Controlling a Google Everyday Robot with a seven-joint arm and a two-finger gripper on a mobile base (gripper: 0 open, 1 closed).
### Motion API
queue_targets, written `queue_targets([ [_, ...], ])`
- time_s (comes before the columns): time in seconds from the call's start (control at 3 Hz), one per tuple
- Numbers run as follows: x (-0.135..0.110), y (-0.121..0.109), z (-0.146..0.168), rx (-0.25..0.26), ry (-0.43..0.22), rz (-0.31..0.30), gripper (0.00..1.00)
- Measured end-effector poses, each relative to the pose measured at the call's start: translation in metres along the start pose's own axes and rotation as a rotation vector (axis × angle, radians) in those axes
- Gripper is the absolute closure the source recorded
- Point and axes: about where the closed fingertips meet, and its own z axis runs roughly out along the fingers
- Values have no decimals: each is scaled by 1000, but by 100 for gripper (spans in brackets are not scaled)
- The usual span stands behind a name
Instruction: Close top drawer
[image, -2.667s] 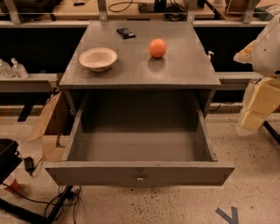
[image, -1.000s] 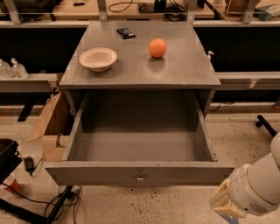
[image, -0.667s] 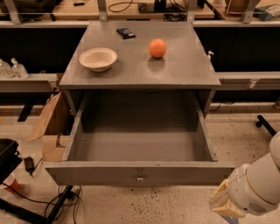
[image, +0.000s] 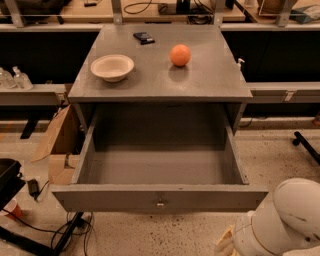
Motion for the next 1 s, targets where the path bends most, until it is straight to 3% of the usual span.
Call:
queue_targets([
  [0.33,-10,-12,36,-2,-45,-84,100],
  [1.0,-33,-61,70,3,-116,-183,100],
])
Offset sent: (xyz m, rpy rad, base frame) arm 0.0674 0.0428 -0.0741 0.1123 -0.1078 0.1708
